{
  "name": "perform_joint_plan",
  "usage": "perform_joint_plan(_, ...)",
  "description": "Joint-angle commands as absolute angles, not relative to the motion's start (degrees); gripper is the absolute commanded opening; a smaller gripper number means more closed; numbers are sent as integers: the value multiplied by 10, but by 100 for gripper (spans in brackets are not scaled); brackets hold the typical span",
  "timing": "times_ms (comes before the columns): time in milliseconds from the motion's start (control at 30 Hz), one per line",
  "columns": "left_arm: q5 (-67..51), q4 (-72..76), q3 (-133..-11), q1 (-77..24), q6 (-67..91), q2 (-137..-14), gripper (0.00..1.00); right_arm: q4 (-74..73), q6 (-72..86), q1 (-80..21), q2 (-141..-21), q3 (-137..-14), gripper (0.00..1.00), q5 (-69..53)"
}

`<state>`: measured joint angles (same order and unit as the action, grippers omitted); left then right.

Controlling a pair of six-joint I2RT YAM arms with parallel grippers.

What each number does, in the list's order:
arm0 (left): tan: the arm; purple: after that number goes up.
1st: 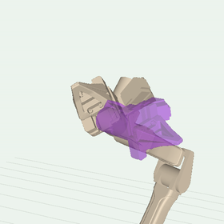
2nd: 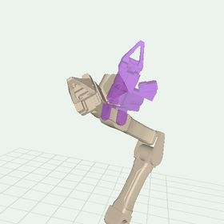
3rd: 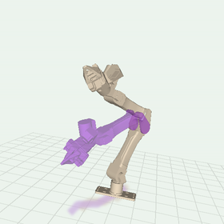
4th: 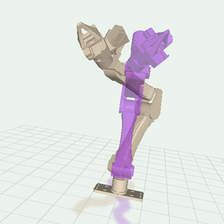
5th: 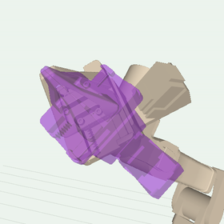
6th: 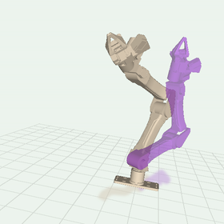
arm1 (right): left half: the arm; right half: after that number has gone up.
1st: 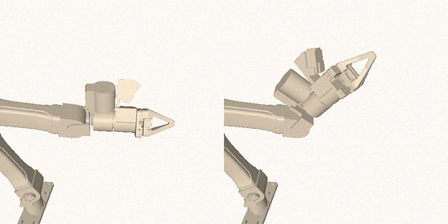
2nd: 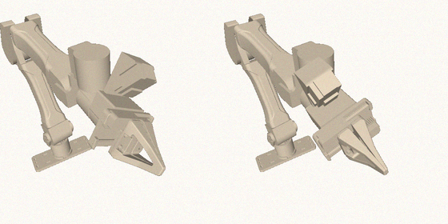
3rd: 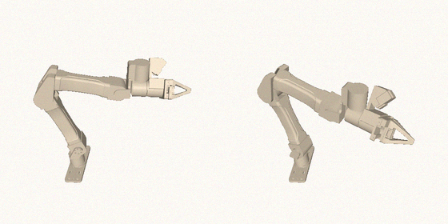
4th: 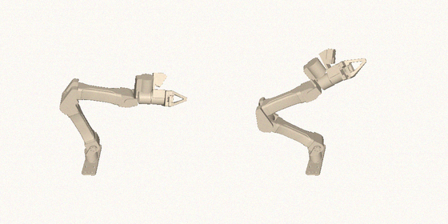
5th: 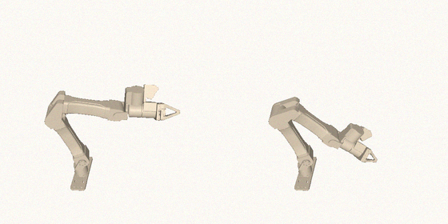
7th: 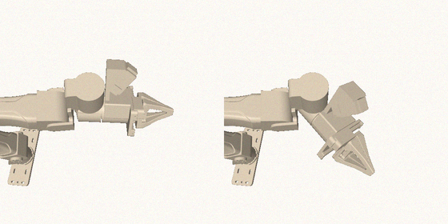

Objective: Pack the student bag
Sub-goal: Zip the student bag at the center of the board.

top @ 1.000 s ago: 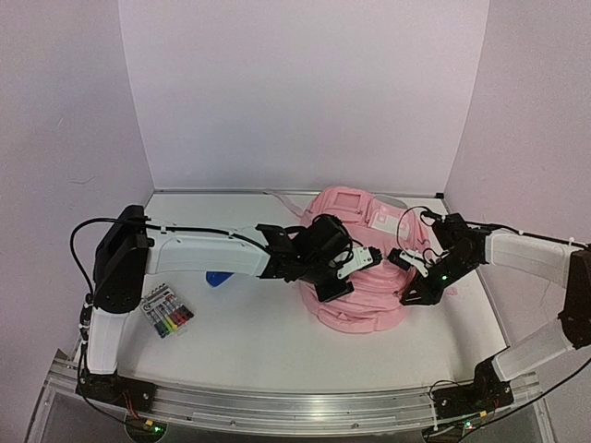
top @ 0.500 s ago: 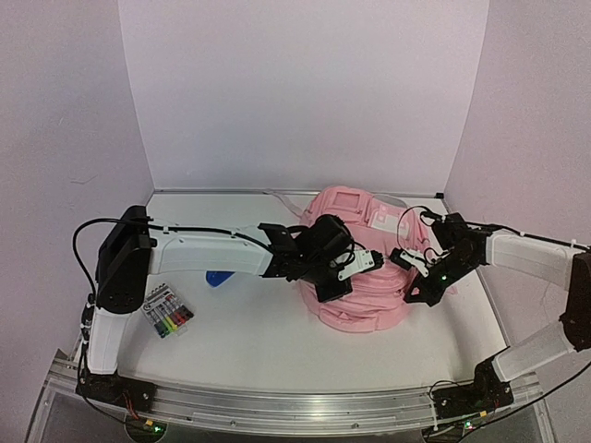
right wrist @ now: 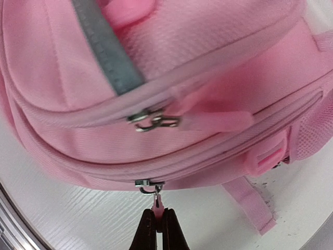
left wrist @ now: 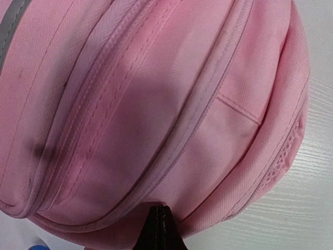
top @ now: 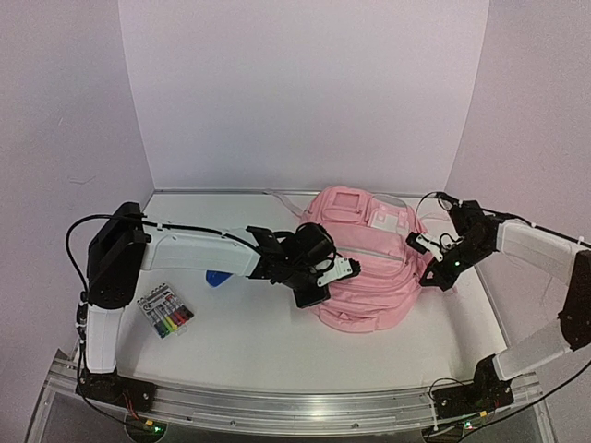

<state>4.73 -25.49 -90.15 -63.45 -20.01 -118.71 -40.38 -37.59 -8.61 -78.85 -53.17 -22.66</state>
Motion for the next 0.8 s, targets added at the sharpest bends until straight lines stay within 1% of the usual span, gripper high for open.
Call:
perform_joint_plan(0, 64, -263, -884, -626, -185, -1144, 1, -425, -397, -51, -830, -601, 0, -254)
perform_joint_plan(33, 66, -258, -888, -627, -182, -1142, 3, -439, -403, -51, -837, -610, 0, -268)
perform_joint_plan(67, 65, -251, -892, -629, -179, -1140, 7, -453, -409, -51, -843, -618, 0, -284)
perform_joint_plan(133, 59, -239, -904, -636, -182, -1139, 28, -477, -418, -51, -844, -619, 0, -323)
perform_joint_plan(200, 60, -234, -922, -652, -194, -1148, 40, -492, -423, -52, -840, -615, 0, -353)
perform_joint_plan(233, 63, -234, -933, -662, -200, -1157, 43, -498, -424, -51, -839, -614, 0, -362)
perform_joint_plan(333, 67, -224, -971, -681, -210, -1181, 49, -503, -416, -52, -839, -613, 0, -378)
perform_joint_plan(400, 69, -209, -992, -687, -211, -1200, 51, -503, -411, -52, -839, -613, 0, -382)
perform_joint_plan(600, 86, -187, -1075, -697, -233, -1262, 52, -503, -408, -52, -835, -610, 0, -387)
perform_joint_plan(767, 71, -183, -1098, -699, -247, -1285, 52, -503, -406, -52, -835, -611, 0, -393)
